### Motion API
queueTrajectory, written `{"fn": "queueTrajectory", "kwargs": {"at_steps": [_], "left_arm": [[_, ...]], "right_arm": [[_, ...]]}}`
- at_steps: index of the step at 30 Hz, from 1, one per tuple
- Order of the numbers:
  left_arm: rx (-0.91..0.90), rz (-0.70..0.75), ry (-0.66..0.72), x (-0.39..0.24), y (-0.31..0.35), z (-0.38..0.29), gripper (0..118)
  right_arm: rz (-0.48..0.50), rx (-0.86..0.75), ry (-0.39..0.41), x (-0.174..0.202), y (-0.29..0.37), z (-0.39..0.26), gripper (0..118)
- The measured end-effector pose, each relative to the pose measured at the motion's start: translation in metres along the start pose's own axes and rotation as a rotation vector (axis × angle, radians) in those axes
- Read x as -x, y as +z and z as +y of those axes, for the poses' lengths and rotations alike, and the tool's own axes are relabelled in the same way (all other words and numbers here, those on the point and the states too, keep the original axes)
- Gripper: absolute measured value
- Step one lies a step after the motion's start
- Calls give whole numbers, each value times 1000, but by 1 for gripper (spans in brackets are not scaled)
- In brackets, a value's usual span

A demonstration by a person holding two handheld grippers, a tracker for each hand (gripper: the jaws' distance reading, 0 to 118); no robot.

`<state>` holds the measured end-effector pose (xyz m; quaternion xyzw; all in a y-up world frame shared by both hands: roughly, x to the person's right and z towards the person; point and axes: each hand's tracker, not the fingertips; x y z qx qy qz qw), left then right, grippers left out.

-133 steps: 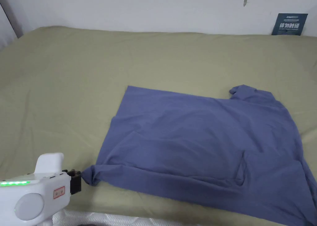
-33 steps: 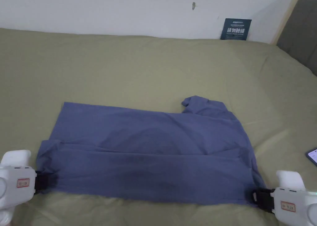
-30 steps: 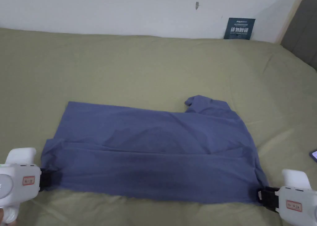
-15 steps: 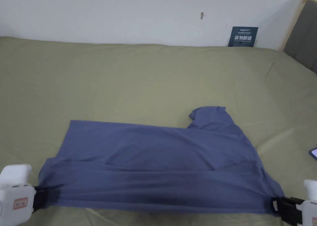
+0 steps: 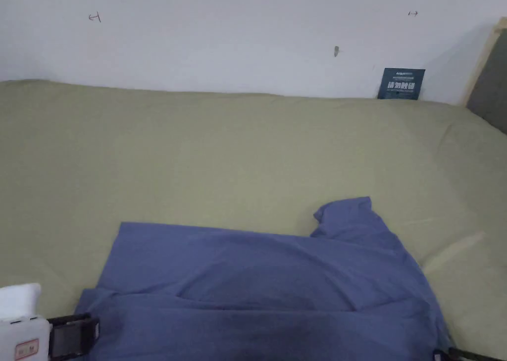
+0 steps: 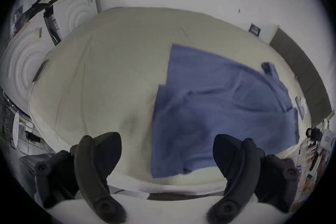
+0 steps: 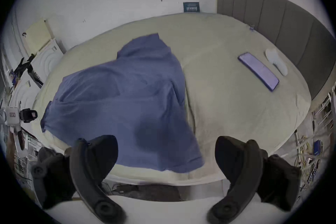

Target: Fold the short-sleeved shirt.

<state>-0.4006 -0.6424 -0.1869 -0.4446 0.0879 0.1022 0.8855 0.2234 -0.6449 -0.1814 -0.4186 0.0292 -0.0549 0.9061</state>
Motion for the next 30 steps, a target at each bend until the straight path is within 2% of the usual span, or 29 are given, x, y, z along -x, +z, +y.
{"fn": "queueTrajectory", "kwargs": {"at_steps": [1,2,3,4,5,6,8,12,13,14,15,16,17,19,24,27,28,29,30], "left_arm": [[-7,-2,-6,-3,2,7,104],[-37,9,-34,-8,2,16,101],[-54,26,-62,-12,-1,23,91],[-51,28,-86,-17,-6,32,51],[-55,20,-96,-24,-13,40,5],[-64,15,-92,-27,-22,48,0],[-62,23,-95,-33,-40,70,0],[-57,45,-120,-45,-85,114,1],[-45,32,-114,-46,-102,122,7],[-32,29,-103,-47,-116,133,23],[2,25,-86,-48,-130,142,56],[52,60,-81,-50,-146,150,100],[28,73,-81,-50,-157,152,108],[41,175,-180,-59,-185,161,108],[99,123,-121,-60,-229,167,108],[94,116,-114,-59,-226,169,107],[98,115,-117,-60,-222,168,103],[100,108,-129,-62,-211,164,92],[84,83,-139,-64,-204,163,72]], "right_arm": [[-5,-36,14,3,4,5,108],[-23,-59,28,4,-13,21,102],[-32,-81,36,6,-17,28,83],[-36,-104,35,9,-19,36,36],[-49,-114,24,11,-24,42,0],[-65,-123,31,13,-31,48,0],[-30,-109,16,12,-42,62,0],[-54,-106,31,26,-60,79,0],[-53,-103,33,28,-65,82,0],[-54,-102,35,32,-66,84,0],[-52,-98,36,34,-69,85,0],[-48,-92,41,36,-74,85,0],[-53,-88,43,38,-77,85,0],[-40,-57,35,30,-89,89,0],[-62,-19,39,19,-112,94,0],[-69,-6,39,9,-125,97,0],[-69,-4,38,6,-128,100,0],[-68,-3,35,4,-131,103,0],[-70,-3,36,6,-133,105,0]]}}
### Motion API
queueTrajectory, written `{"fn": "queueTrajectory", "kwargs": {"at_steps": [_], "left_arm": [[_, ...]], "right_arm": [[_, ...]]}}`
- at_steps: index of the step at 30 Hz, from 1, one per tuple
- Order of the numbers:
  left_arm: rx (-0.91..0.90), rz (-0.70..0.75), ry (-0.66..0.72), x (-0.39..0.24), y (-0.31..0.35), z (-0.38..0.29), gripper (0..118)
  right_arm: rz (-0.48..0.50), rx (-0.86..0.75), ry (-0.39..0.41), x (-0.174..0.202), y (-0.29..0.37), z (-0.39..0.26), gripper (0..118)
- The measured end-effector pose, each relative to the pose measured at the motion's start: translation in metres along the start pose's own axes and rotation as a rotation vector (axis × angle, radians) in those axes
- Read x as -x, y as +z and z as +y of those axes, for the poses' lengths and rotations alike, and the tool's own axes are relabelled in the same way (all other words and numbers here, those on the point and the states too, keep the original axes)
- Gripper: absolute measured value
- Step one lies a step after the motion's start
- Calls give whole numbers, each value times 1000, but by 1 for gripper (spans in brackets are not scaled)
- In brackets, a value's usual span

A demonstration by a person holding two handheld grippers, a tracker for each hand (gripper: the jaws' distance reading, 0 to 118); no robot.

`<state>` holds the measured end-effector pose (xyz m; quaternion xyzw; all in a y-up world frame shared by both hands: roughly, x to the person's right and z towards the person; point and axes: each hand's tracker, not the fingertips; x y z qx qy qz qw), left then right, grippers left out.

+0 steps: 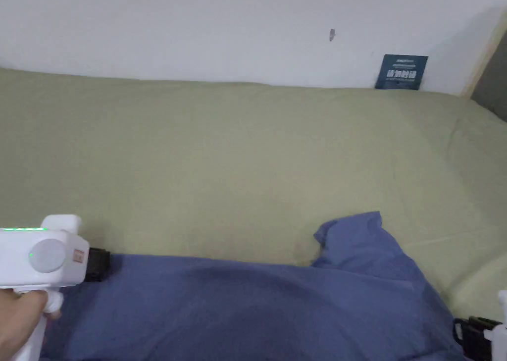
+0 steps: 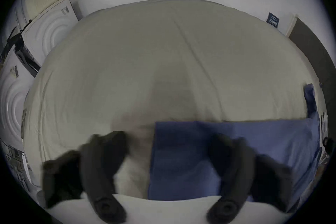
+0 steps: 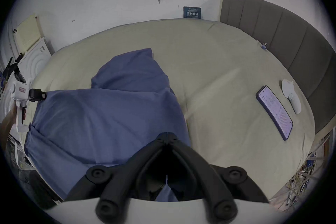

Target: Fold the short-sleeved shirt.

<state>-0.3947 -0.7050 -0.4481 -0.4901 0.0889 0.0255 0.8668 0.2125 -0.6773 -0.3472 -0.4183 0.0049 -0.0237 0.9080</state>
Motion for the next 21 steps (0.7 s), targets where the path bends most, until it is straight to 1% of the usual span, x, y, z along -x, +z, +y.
{"fn": "queueTrajectory", "kwargs": {"at_steps": [1,2,4,5,8,10,12,13,14,15,16,17,18,19,20,21], "left_arm": [[-24,-17,-8,-4,10,-3,30],[-31,-22,-31,-7,13,-4,0],[-46,19,-50,-13,16,-11,0],[-34,13,-65,-14,13,-13,0],[-29,12,-49,-12,9,-12,0],[-21,-5,-14,-8,8,-12,0],[-12,-16,-6,-6,7,-7,0],[-11,-20,-2,-5,7,-7,0],[-10,-21,-1,-6,7,-7,0],[-9,-20,-4,-7,6,-6,0],[-9,-19,-5,-7,5,-6,0],[-8,-18,-5,-6,4,-6,0],[-7,-20,-3,-6,4,-6,0],[-7,-21,1,-7,4,-6,0],[-8,-21,3,-7,4,-6,0],[-9,-22,4,-6,4,-6,0]], "right_arm": [[-5,-4,-1,0,-3,3,0],[-8,-2,2,-1,-8,9,0],[-8,0,13,0,-18,20,0],[-13,7,23,1,-24,26,0],[-14,27,44,2,-47,49,0],[-16,34,46,2,-63,64,0],[-22,47,48,3,-78,77,0],[-24,81,49,2,-87,83,3],[-17,125,47,1,-94,87,18],[-12,150,42,-2,-102,89,47],[-20,177,35,-2,-108,90,100],[-4,138,43,-3,-104,93,118],[-8,156,46,-3,-103,99,109],[-28,183,59,-2,-105,102,94],[-40,187,73,3,-111,92,87],[-40,196,87,5,-114,87,85]]}}
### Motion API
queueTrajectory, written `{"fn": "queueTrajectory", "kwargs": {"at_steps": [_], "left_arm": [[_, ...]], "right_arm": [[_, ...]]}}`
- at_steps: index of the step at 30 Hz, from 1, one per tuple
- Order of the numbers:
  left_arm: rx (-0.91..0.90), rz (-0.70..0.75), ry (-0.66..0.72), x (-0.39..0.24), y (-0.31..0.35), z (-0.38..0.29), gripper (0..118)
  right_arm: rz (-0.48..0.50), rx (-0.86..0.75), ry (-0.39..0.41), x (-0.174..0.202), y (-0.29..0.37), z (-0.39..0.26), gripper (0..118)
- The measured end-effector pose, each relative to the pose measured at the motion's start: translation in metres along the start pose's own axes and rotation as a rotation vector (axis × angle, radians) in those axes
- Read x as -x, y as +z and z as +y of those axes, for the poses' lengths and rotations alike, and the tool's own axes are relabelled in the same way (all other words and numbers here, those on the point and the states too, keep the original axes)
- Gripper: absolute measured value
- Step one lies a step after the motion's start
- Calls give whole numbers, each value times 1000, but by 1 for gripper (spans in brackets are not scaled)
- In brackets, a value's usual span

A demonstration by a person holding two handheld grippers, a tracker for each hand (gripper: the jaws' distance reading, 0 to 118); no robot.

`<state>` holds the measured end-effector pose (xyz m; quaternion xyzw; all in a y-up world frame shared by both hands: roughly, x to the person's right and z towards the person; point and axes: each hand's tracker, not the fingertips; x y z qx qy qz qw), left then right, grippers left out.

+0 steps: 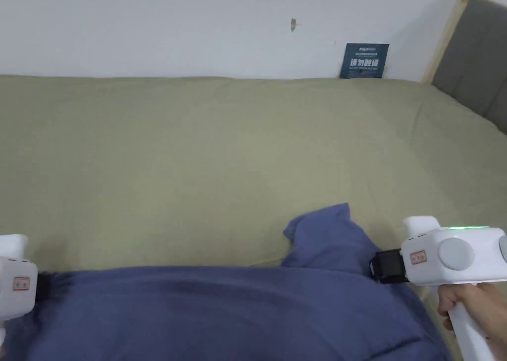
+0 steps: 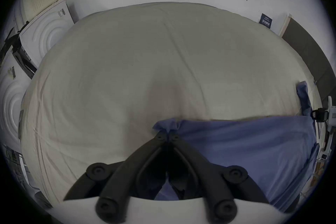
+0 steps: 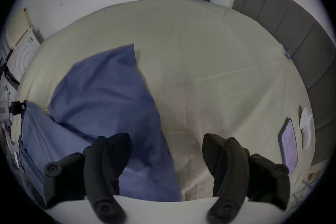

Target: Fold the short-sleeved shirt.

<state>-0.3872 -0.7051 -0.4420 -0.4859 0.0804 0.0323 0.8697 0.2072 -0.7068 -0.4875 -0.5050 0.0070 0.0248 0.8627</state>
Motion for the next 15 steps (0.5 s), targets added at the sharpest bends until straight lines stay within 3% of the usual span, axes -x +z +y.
{"fn": "queueTrajectory", "kwargs": {"at_steps": [1,2,3,4,5,15], "left_arm": [[-1,-2,3,0,1,-1,0],[-3,-3,4,1,3,0,0],[-5,-4,6,1,6,-1,0],[-10,-8,8,3,11,-1,0],[-39,-15,26,5,17,-3,0],[-136,-88,37,37,122,-35,0]], "right_arm": [[10,22,13,2,-1,-2,84],[11,12,9,3,2,-6,76],[16,-21,2,2,7,-9,57],[34,-65,-3,2,14,-11,8],[14,-112,-17,4,22,-15,0],[116,-284,-25,-5,149,-46,0]]}}
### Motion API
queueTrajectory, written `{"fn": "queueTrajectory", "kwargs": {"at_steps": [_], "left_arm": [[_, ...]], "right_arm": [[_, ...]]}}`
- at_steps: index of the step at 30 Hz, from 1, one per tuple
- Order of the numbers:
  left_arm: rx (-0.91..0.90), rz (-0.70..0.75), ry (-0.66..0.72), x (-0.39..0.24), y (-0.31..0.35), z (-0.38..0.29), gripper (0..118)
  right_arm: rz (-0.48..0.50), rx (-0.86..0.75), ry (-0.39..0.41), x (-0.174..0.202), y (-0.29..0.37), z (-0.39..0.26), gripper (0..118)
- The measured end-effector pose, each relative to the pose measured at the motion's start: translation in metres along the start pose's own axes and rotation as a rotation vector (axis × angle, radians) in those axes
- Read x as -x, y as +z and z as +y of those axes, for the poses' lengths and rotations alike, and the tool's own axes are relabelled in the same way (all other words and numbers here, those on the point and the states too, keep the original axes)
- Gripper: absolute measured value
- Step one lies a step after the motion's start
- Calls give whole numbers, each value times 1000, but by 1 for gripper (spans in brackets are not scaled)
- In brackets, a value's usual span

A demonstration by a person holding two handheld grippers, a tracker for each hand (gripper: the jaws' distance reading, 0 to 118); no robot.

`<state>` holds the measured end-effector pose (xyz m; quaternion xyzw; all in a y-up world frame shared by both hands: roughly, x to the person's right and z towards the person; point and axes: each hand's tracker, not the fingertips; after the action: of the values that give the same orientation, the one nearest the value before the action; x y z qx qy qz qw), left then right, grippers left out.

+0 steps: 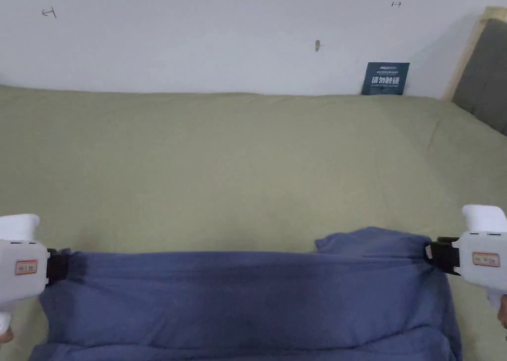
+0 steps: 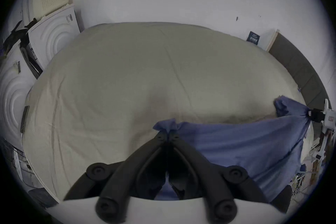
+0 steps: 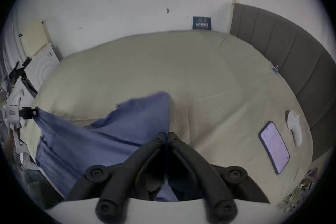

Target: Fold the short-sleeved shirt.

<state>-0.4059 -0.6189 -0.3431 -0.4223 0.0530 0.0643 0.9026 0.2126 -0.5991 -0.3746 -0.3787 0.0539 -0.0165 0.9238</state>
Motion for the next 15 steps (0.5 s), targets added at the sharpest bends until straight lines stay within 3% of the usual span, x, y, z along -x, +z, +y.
{"fn": "queueTrajectory", "kwargs": {"at_steps": [7,15], "left_arm": [[-76,-38,-47,14,79,-67,0],[-97,-49,-45,23,104,-143,0]], "right_arm": [[29,-48,24,5,90,-58,0],[22,-17,27,3,121,-146,0]]}}
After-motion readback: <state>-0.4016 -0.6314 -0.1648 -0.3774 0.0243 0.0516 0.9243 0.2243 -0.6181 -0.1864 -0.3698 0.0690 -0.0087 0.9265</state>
